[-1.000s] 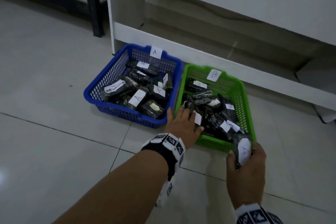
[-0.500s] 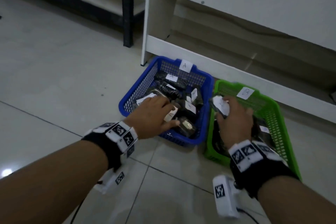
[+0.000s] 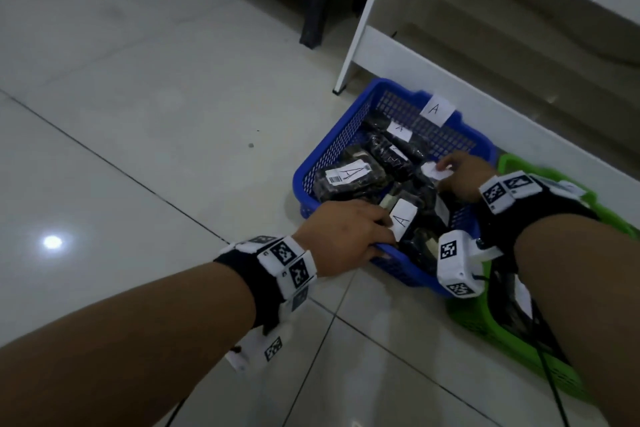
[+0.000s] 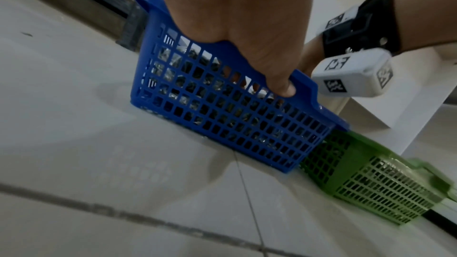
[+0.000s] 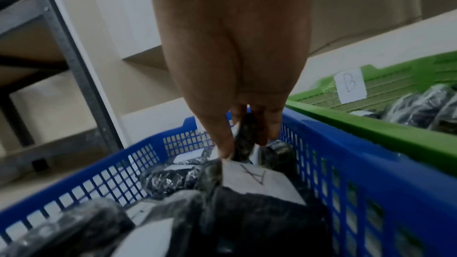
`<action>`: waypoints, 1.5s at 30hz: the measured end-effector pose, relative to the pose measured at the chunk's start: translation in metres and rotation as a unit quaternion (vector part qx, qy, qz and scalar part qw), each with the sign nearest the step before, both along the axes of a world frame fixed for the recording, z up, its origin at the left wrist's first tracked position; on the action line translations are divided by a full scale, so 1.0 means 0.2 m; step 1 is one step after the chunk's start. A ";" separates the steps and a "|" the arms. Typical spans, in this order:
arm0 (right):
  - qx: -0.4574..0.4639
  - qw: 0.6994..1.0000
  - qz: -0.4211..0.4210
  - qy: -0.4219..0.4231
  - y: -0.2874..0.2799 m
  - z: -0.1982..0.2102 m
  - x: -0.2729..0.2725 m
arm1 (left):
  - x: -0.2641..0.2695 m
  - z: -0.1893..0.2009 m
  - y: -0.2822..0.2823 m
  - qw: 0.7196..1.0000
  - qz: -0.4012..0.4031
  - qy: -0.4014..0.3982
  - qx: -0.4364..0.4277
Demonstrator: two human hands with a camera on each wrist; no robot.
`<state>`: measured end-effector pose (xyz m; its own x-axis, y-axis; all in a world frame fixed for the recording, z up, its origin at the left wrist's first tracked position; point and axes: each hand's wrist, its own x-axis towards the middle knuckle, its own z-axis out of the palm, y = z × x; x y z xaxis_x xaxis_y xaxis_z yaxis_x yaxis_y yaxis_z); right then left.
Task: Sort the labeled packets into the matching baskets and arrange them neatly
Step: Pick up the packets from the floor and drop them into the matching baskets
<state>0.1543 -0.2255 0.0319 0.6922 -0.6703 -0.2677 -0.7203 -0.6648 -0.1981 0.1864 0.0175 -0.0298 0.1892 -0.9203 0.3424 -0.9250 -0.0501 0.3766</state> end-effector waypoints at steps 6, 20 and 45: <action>-0.036 0.989 0.078 0.118 -0.02 -0.06 -0.01 | 0.00 0.03 0.01 0.999 0.001 0.022 0.033; -0.095 0.981 -0.048 -0.163 0.54 0.06 -0.41 | -0.11 0.14 0.11 0.996 0.050 -0.053 0.042; 0.109 0.949 0.295 -0.006 1.77 -0.37 -1.56 | -0.59 0.07 1.29 0.858 -0.248 -0.121 0.434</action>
